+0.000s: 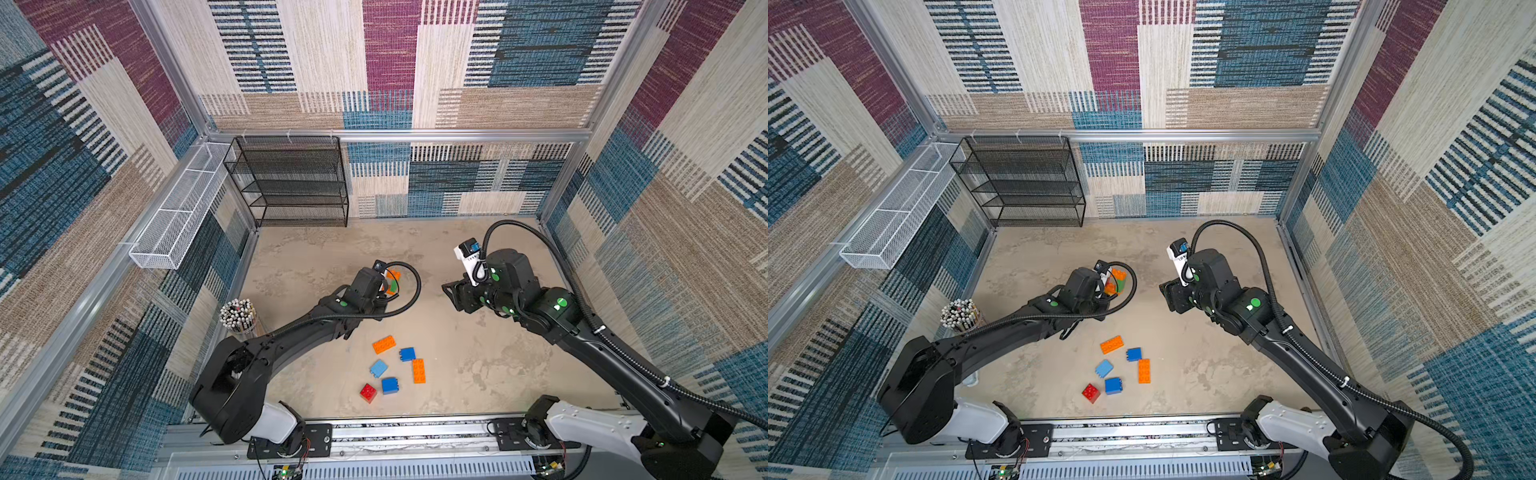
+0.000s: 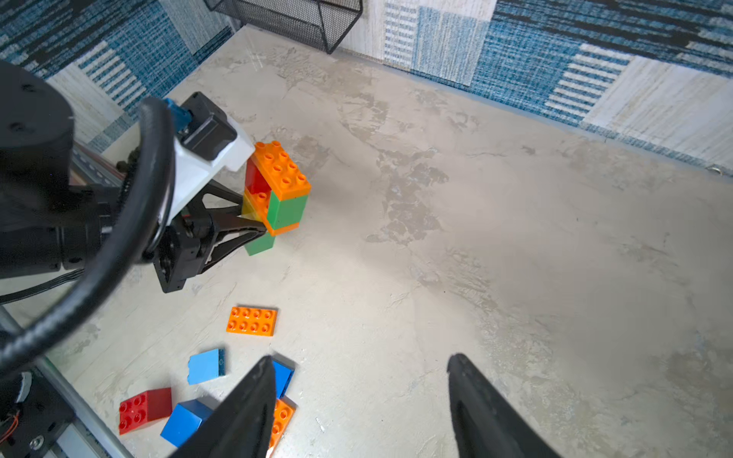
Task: Assemble the letter p with lego
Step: Adjust the lego brick at the center of the board.
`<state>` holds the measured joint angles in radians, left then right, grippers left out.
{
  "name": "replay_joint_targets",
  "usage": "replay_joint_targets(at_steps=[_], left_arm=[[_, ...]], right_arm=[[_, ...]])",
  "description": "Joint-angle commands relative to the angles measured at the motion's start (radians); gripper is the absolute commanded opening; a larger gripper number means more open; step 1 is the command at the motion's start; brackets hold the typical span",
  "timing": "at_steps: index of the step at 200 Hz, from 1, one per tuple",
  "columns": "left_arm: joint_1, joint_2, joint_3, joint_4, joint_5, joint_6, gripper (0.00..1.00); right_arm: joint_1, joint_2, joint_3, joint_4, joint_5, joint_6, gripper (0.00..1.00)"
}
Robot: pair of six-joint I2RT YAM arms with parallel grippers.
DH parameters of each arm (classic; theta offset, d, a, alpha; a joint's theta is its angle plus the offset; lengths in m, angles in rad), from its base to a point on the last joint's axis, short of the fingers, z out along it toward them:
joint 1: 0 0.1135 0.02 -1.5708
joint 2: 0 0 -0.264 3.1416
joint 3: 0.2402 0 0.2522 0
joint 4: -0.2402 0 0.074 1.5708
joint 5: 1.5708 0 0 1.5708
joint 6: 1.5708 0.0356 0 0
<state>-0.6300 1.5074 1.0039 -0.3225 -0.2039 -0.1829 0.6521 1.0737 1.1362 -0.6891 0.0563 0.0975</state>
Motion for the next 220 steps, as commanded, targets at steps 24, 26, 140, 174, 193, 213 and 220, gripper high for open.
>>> replay_joint_targets(at_steps=[24, 26, 140, 174, 193, 213, 220], left_arm=[[0.072, 0.132, 0.232, -0.504, 0.004, -0.158, 0.19], [0.075, 0.138, 0.241, -0.513, 0.008, -0.158, 0.19], [0.288, 0.421, 0.572, -0.83, 0.278, -0.063, 0.18], [0.328, 0.496, 0.633, -0.858, 0.306, -0.046, 0.18], [0.339, 0.542, 0.668, -0.874, 0.31, -0.038, 0.18], [0.348, 0.583, 0.701, -0.89, 0.316, -0.029, 0.19], [0.351, 0.596, 0.715, -0.9, 0.316, -0.028, 0.19]], right_arm=[[0.001, -0.078, -0.108, 0.087, -0.021, 0.076, 0.7], [0.0, -0.082, -0.113, 0.089, -0.024, 0.077, 0.7], [0.003, -0.208, -0.318, 0.189, -0.162, 0.129, 0.7], [0.001, -0.22, -0.34, 0.196, -0.168, 0.154, 0.71], [0.002, -0.225, -0.345, 0.194, -0.174, 0.162, 0.71], [0.001, -0.231, -0.349, 0.192, -0.175, 0.168, 0.71], [0.003, -0.233, -0.351, 0.192, -0.176, 0.17, 0.71]])
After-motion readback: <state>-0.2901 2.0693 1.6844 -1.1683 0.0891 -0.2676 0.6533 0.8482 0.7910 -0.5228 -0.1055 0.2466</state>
